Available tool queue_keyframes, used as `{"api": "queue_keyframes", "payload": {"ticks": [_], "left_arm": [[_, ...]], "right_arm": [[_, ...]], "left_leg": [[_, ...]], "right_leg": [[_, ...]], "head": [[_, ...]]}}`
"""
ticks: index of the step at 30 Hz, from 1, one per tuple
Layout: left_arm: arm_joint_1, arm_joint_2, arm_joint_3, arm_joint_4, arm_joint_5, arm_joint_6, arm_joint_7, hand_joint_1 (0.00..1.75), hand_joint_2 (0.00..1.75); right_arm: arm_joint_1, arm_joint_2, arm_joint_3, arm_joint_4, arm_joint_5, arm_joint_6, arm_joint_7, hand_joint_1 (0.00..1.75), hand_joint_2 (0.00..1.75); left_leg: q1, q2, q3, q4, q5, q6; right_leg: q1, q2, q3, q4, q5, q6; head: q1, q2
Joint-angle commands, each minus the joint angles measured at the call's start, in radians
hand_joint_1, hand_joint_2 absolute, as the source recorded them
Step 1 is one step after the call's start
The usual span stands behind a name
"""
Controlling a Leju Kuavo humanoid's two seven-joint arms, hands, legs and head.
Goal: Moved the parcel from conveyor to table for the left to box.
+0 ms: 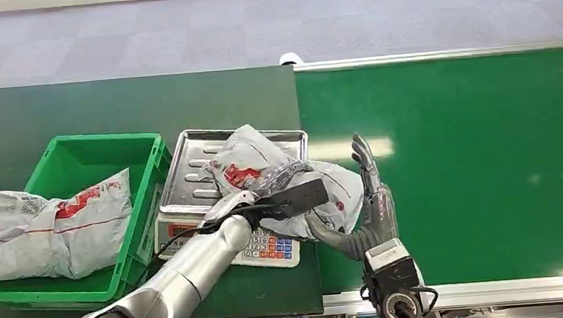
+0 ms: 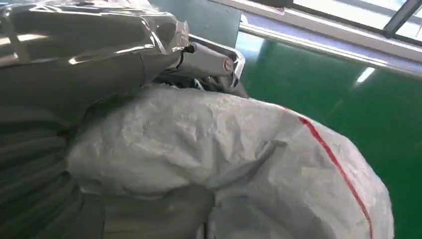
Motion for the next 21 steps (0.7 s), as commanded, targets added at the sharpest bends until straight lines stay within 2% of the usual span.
{"api": "queue_keyframes", "payload": {"ticks": [1, 2, 4, 7, 8, 10, 11, 13, 14, 17, 21], "left_arm": [[-0.006, -0.004, 0.083, 0.040, 0.070, 0.035, -0.035, 1.75, 1.75], [-0.004, -0.001, 0.082, 0.035, 0.071, 0.032, -0.035, 1.75, 1.75], [0.031, -0.002, 0.143, -0.046, 0.143, 0.073, -0.122, 1.75, 1.75], [0.097, 0.017, 0.184, -0.250, 0.241, 0.107, -0.198, 1.75, 1.75], [0.113, 0.031, 0.171, -0.314, 0.255, 0.093, -0.161, 1.75, 1.75], [0.168, 0.046, 0.196, -0.510, 0.340, 0.126, -0.191, 1.75, 1.75], [0.186, 0.066, 0.185, -0.583, 0.354, 0.119, -0.156, 1.75, 1.75], [0.236, 0.094, 0.202, -0.774, 0.385, 0.181, -0.187, 1.75, 1.75], [0.253, 0.112, 0.199, -0.834, 0.391, 0.179, -0.163, 1.75, 1.75], [0.300, 0.146, 0.229, -0.953, 0.382, 0.241, -0.184, 1.75, 1.75], [0.323, 0.172, 0.285, -0.985, 0.372, 0.293, -0.182, 1.75, 1.75]], "right_arm": [[-0.003, 0.010, -0.026, 0.039, 0.002, 0.012, 0.012, 0.00, 1.75], [-0.001, 0.010, -0.026, 0.036, 0.002, 0.013, 0.012, 0.00, 1.75], [0.005, 0.011, -0.027, 0.032, 0.006, 0.013, 0.012, 0.00, 1.75], [0.009, 0.013, -0.028, 0.030, 0.009, 0.013, 0.011, 0.00, 1.75], [0.009, 0.013, -0.028, 0.031, 0.010, 0.012, 0.011, 0.00, 1.75], [0.018, 0.011, -0.031, 0.029, 0.010, 0.007, 0.011, 0.00, 1.75], [0.021, 0.010, -0.031, 0.027, 0.010, 0.005, 0.012, 0.00, 1.75], [0.043, 0.014, -0.040, 0.024, 0.015, -0.003, 0.010, 0.00, 1.75], [0.050, 0.015, -0.043, 0.025, 0.019, -0.007, 0.004, 0.00, 1.75], [0.075, 0.017, -0.053, 0.028, 0.020, -0.015, -0.009, 0.00, 1.75], [0.091, 0.013, -0.056, 0.037, 0.014, -0.021, -0.022, 0.00, 1.75]], "left_leg": [[0.001, 0.001, 0.001, -0.001, 0.000, 0.000], [0.000, 0.001, 0.001, -0.001, 0.000, 0.000], [0.000, 0.001, 0.001, -0.001, 0.000, 0.000], [0.000, 0.002, 0.001, -0.001, 0.000, 0.000], [0.001, 0.003, 0.000, 0.000, 0.000, 0.000], [0.001, 0.003, 0.000, 0.000, -0.001, 0.000], [0.000, 0.003, -0.001, 0.000, -0.001, 0.000], [0.000, 0.004, 0.000, 0.000, -0.001, 0.000], [0.001, 0.004, -0.001, 0.000, -0.001, 0.000], [0.000, 0.005, -0.001, -0.001, -0.001, 0.000], [0.000, 0.005, 0.001, -0.002, -0.001, 0.000]], "right_leg": [[0.001, 0.000, 0.001, -0.001, 0.000, -0.001], [0.001, 0.000, 0.001, -0.001, 0.000, -0.001], [0.001, 0.000, 0.001, -0.001, 0.000, -0.001], [0.000, 0.001, 0.000, -0.001, 0.000, -0.001], [0.001, 0.001, 0.000, -0.001, 0.000, -0.001], [0.001, 0.002, 0.000, -0.001, 0.000, -0.001], [0.001, 0.002, -0.001, 0.000, 0.000, -0.001], [0.001, 0.003, -0.001, 0.000, 0.001, -0.001], [0.001, 0.003, -0.002, 0.000, 0.001, -0.001], [0.001, 0.004, -0.002, 0.000, 0.000, -0.001], [0.001, 0.004, 0.000, -0.001, 0.000, -0.001]], "head": [[0.000, 0.000], [0.000, 0.000], [0.000, 0.000], [0.000, 0.000], [0.000, 0.000], [0.000, 0.000], [0.000, 0.000], [0.000, 0.000], [0.000, 0.000], [0.000, 0.000], [0.000, 0.000]]}}
